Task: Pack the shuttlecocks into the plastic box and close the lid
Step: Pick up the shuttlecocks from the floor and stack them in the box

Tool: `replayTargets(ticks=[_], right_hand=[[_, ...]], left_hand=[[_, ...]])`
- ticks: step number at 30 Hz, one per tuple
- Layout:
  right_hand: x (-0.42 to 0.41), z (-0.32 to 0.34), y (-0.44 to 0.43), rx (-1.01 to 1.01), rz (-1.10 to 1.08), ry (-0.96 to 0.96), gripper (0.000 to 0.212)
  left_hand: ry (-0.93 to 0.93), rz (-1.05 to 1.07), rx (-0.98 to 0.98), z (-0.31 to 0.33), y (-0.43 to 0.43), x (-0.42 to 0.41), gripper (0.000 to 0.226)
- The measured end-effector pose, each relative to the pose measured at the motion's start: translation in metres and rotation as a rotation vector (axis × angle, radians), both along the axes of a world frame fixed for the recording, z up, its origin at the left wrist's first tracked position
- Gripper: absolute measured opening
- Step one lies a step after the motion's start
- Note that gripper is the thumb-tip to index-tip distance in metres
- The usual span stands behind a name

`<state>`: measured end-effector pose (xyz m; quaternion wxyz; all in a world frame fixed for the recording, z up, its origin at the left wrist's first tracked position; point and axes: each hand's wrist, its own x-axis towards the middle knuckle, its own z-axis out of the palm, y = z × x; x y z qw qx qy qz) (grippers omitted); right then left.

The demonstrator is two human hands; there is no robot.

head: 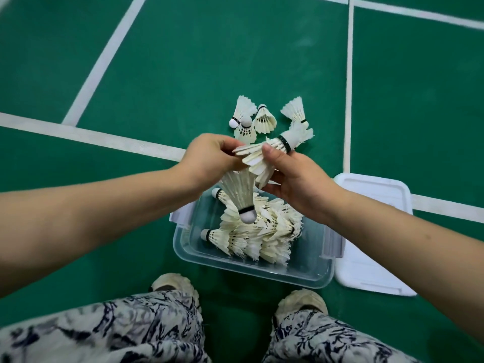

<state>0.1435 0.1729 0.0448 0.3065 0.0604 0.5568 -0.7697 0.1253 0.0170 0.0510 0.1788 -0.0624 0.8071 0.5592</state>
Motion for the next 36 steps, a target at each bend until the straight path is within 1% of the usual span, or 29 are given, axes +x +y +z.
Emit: replayTargets(ticks=[2,5,7,8,9,10,12,13,15,17,19,22,24,27,30,32,36], right_hand=[[0.003,0.001,-0.003,-0.006,-0.049,-0.016,0.027],[0.0,0.001,-0.003,0.056,-0.155,-0.031,0.022],[-0.005,0.001,-0.001,0.141,-0.249,-0.022,0.016],[-0.007,0.002,0.001,0.22,-0.26,0.022,0.011],[-0.008,0.003,0.003,0.356,-0.221,0.103,0.009],[-0.006,0.003,0.004,0.533,-0.127,0.216,0.013],[0.001,-0.002,0.004,0.868,0.143,0.42,0.035],[0.005,-0.006,0.003,1.0,0.268,0.486,0.048],[0.012,-0.017,0.002,1.2,0.446,0.588,0.066],[0.014,-0.026,-0.001,1.295,0.524,0.636,0.068],[0.013,-0.031,-0.004,1.288,0.521,0.668,0.058],[0.01,-0.04,-0.013,1.149,0.488,0.695,0.035],[0.007,-0.047,-0.018,1.063,0.465,0.692,0.026],[0.001,-0.054,-0.022,1.017,0.398,0.662,0.026],[-0.003,-0.055,-0.019,0.99,0.269,0.597,0.025],[-0.006,-0.054,-0.019,0.963,0.207,0.588,0.025],[-0.006,-0.059,-0.028,0.918,0.192,0.596,0.022]], left_hand=[[0.001,0.007,-0.011,-0.001,0.001,0.003,0.027],[0.003,0.015,-0.005,-0.004,-0.001,0.001,0.024],[0.002,0.018,-0.014,-0.007,-0.007,0.001,0.024],[0.003,0.018,-0.019,-0.009,-0.011,0.001,0.023],[0.001,0.02,-0.021,-0.01,-0.015,0.002,0.023],[-0.005,0.027,-0.018,-0.012,-0.02,0.004,0.024],[-0.011,0.049,-0.01,-0.015,-0.03,0.007,0.025],[-0.013,0.061,-0.005,-0.015,-0.035,0.009,0.025],[-0.018,0.101,0.024,-0.016,-0.045,0.011,0.025],[-0.029,0.147,0.065,-0.016,-0.053,0.011,0.025],[-0.045,0.168,0.076,-0.017,-0.056,0.012,0.025],[-0.059,0.156,0.078,-0.019,-0.054,0.013,0.026],[-0.061,0.149,0.088,-0.02,-0.053,0.013,0.026],[-0.071,0.155,0.105,-0.022,-0.055,0.013,0.027],[-0.081,0.167,0.109,-0.024,-0.059,0.014,0.027],[-0.092,0.171,0.115,-0.024,-0.06,0.014,0.026],[-0.113,0.174,0.146,-0.022,-0.057,0.012,0.027]])
